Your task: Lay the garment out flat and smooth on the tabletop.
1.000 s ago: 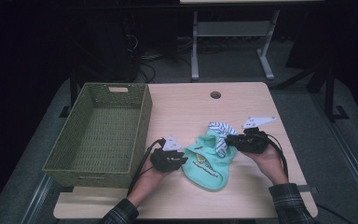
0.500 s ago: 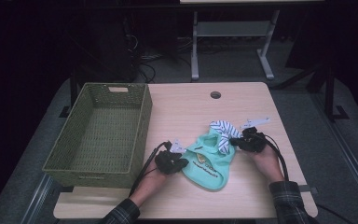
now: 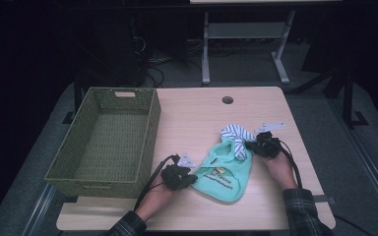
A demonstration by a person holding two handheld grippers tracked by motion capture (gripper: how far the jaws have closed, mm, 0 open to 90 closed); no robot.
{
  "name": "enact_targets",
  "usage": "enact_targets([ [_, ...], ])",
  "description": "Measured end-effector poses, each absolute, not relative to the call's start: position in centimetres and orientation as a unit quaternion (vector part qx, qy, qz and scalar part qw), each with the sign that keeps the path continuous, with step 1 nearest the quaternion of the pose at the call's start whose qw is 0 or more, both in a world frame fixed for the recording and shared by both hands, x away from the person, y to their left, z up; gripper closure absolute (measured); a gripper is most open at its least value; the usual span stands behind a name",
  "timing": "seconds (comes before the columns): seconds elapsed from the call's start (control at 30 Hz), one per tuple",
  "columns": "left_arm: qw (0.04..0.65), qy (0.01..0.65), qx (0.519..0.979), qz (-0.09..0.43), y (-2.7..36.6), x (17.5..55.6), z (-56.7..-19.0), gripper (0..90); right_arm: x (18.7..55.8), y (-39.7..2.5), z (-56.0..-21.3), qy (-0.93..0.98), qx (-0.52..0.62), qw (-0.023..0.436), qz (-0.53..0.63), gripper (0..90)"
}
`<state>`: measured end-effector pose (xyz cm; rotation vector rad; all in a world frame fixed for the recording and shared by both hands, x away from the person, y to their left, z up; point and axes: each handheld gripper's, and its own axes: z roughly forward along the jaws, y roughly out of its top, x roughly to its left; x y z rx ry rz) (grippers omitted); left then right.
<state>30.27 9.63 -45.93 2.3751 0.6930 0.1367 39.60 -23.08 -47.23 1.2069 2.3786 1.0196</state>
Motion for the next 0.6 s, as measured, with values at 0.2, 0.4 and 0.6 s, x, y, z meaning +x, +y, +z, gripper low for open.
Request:
enact_targets([
  [0.2,0.346,0.269,0.898,0.037,9.7,30.2,-45.6,84.8,39.1,-22.8,-46.7,0.826,0.410,0.144,0.360,89.6],
  [0.4,0.362,0.273,0.890,0.051,9.2,31.5,-44.1,85.1,37.7,-23.5,-45.2,0.819,0.404,0.142,0.382,89.6],
  [0.6,0.369,0.270,0.887,0.064,8.0,33.9,-43.4,87.6,35.9,-23.7,-44.5,0.819,0.388,0.126,0.404,89.6],
])
